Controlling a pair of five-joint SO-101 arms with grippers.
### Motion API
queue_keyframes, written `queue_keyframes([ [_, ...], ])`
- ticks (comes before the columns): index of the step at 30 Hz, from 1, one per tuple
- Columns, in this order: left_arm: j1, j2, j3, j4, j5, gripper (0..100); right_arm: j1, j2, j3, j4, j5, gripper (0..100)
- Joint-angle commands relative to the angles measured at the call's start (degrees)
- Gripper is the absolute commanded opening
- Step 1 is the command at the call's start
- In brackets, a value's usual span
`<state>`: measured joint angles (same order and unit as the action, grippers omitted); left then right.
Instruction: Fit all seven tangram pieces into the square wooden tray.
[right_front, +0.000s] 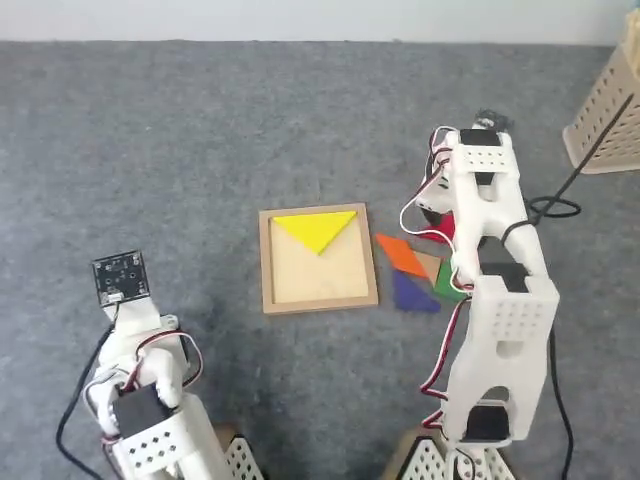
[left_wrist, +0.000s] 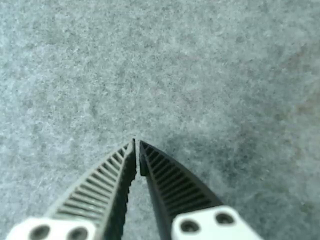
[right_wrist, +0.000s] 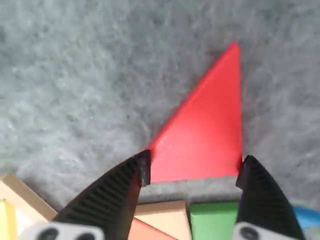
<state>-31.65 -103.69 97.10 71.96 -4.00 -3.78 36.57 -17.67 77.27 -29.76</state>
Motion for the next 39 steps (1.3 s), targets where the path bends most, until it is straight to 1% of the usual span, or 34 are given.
queue_keyframes([
  [1, 0.09, -0.18, -0.48, 0.18, 0.53, 1, 0.84, -1.10, -2.81, -1.63, -3.43, 27.8],
  [7, 0.09, -0.18, -0.48, 0.18, 0.53, 1, 2.86, -1.10, -3.43, -2.15, -5.89, 27.8],
  [11, 0.09, -0.18, -0.48, 0.18, 0.53, 1, 2.86, -1.10, -3.43, -1.98, -7.47, 27.7],
  [15, 0.09, -0.18, -0.48, 0.18, 0.53, 1, 3.30, -1.10, -3.43, -2.07, -7.30, 27.4],
  [16, 0.09, -0.18, -0.48, 0.18, 0.53, 1, 3.30, -1.10, -4.04, -1.80, -5.54, 27.3],
  [17, 0.09, -0.18, -0.48, 0.18, 0.53, 1, 3.38, -1.10, -4.84, -1.01, -1.76, 27.3],
  [21, 0.09, -0.18, -0.48, 0.18, 0.53, 1, 4.00, -0.48, -9.93, 3.65, 17.85, 27.3],
  [23, 0.09, -0.18, -0.48, 0.18, 0.53, 1, 3.91, -0.57, -11.08, 5.76, 25.58, 27.4],
  [26, 0.09, -0.18, -0.48, 0.18, 0.53, 1, 4.09, -0.57, -13.98, 10.42, 33.32, 27.4],
  [27, 0.09, -0.18, -0.48, 0.18, 0.53, 1, 4.18, -0.57, -14.77, 11.30, 34.81, 27.5],
  [28, 0.09, -0.18, -0.48, 0.18, 0.53, 1, 4.18, -0.84, -15.47, 11.65, 34.46, 27.5],
  [29, 0.09, -0.18, -0.48, 0.18, 0.53, 1, 3.91, -0.92, -15.82, 11.47, 31.91, 27.6],
  [30, 0.09, -0.18, -0.48, 0.18, 0.53, 1, 3.74, -0.57, -16.44, 11.47, 27.52, 27.6],
  [32, 0.09, -0.18, -0.48, 0.18, 0.53, 1, 3.21, -0.22, -16.26, 9.54, 18.37, 27.5],
  [35, 0.09, -0.18, -0.48, 0.18, 0.53, 1, 4.09, 1.63, -16.18, 7.60, -0.53, 27.5],
  [36, 0.09, -0.18, -0.48, 0.18, 0.53, 1, 4.26, 2.42, -16.18, 7.08, -5.71, 27.6],
  [37, 0.09, -0.18, -0.48, 0.18, 0.53, 1, 4.26, 3.38, -16.18, 6.64, -9.32, 27.7],
  [39, 0.09, -0.18, -0.48, 0.18, 0.53, 1, 3.82, 5.23, -16.26, 5.58, -12.31, 27.7],
])
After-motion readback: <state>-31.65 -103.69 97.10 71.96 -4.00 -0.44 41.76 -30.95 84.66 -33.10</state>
